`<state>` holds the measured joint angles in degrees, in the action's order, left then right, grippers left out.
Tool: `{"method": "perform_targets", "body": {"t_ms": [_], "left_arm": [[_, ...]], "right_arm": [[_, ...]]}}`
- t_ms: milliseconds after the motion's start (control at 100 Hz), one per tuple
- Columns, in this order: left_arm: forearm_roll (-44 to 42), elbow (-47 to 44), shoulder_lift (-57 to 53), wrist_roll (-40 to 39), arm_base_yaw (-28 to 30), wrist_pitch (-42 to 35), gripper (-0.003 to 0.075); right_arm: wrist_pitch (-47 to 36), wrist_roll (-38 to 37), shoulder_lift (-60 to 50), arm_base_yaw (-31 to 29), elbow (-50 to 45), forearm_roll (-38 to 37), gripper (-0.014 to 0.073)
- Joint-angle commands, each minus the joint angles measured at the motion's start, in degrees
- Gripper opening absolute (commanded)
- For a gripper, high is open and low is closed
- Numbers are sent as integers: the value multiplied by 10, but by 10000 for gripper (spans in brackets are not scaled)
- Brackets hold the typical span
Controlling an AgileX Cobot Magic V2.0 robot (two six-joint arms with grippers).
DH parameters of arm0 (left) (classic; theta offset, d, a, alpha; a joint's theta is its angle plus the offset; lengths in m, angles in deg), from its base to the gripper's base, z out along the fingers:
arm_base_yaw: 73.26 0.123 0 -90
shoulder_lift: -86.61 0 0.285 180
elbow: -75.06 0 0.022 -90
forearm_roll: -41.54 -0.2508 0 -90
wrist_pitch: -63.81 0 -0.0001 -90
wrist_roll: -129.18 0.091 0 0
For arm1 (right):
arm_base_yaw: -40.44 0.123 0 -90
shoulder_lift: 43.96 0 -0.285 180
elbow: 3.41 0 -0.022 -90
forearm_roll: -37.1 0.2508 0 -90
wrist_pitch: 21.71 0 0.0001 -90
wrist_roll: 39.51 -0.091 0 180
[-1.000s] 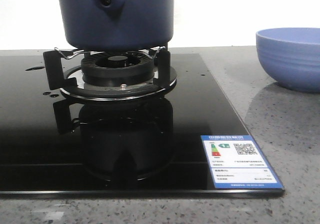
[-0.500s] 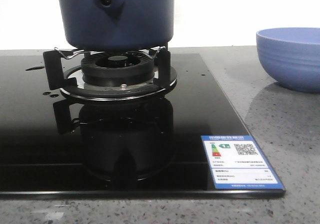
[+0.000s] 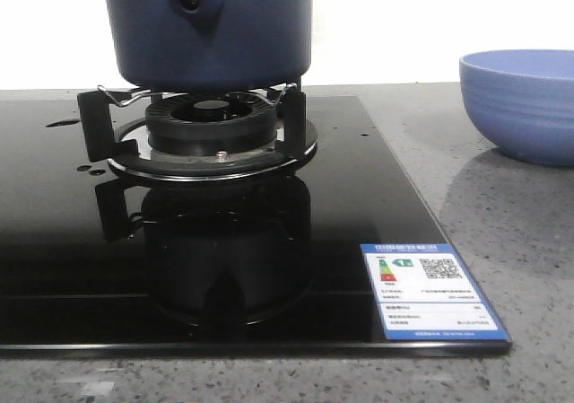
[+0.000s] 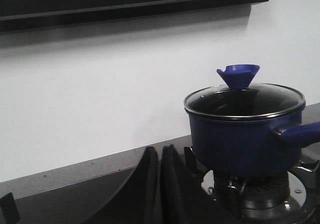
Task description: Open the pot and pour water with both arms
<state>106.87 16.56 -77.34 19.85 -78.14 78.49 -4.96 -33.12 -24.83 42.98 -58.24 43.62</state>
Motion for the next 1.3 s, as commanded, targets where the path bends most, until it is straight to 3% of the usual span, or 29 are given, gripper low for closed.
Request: {"method": "perform_targets", "body": {"t_ms": [0, 80, 170, 250, 360, 400, 520, 670, 890, 1170, 1290], "left_arm": [[-15, 14, 7, -15, -4, -32, -20], [-110, 14, 7, -117, -4, -40, -20], [-284, 13, 7, -334, -4, -56, -20], [-487, 2, 7, -542, -4, -79, -20], [-765, -54, 7, -786, -4, -184, -20], [-805, -85, 7, -832, -4, -234, -20], [-749, -160, 0, -834, -2, -264, -20], [-762, -206, -37, -827, -2, -250, -20], [-763, -205, -102, -801, 21, -52, -20], [-761, -205, -100, -796, 32, 26, -20], [-759, -205, -100, -797, 32, 25, -20]], "right_arm": [[-43, 5, 5, 0, 13, -1, -63], [-43, 5, 5, 0, 13, -1, -63], [-43, 5, 5, 0, 13, -1, -63], [-43, 5, 5, 0, 13, -1, -63], [-43, 5, 5, 0, 13, -1, -63], [-43, 5, 5, 0, 13, -1, -63], [-43, 5, 5, 0, 13, -1, -63], [-43, 5, 5, 0, 13, -1, -63], [-43, 5, 5, 0, 13, -1, -63], [-43, 5, 5, 0, 13, -1, -63], [-43, 5, 5, 0, 13, -1, -63]]}}
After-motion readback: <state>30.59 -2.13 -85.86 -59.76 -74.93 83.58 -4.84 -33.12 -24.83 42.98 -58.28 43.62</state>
